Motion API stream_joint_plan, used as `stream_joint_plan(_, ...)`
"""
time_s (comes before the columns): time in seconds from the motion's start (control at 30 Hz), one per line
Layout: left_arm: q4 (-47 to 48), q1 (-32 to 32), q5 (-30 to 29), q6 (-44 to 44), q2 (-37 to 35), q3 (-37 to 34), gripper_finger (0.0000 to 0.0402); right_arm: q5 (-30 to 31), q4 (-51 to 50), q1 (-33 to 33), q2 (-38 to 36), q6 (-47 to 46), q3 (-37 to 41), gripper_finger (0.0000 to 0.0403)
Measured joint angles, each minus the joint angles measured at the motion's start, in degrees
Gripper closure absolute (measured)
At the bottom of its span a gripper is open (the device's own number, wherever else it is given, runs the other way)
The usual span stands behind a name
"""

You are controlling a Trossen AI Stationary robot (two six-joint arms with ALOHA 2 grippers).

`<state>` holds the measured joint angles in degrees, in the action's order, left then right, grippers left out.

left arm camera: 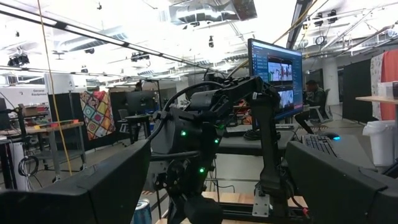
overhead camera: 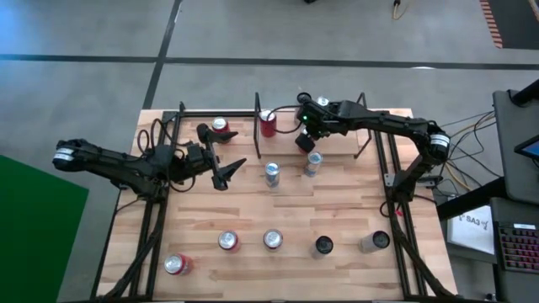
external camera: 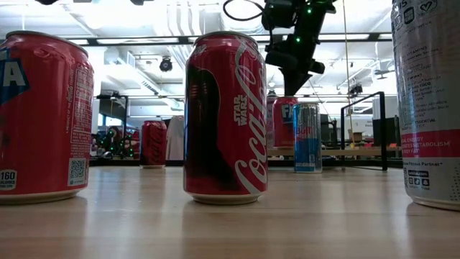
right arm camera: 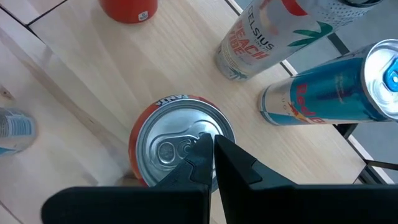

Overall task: Place canned beverage on shelf
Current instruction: Put the red soda can on the shelf

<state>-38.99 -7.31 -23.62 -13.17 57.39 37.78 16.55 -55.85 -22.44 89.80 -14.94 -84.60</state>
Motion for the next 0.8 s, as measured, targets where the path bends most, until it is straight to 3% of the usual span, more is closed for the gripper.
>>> stream_joint_plan(0.8,0.0,0.0,0.0,0.0,0.0,0.0,0.0043,4.6,-4.8,0.0,-0.1,-1.6,0.0,0.0394)
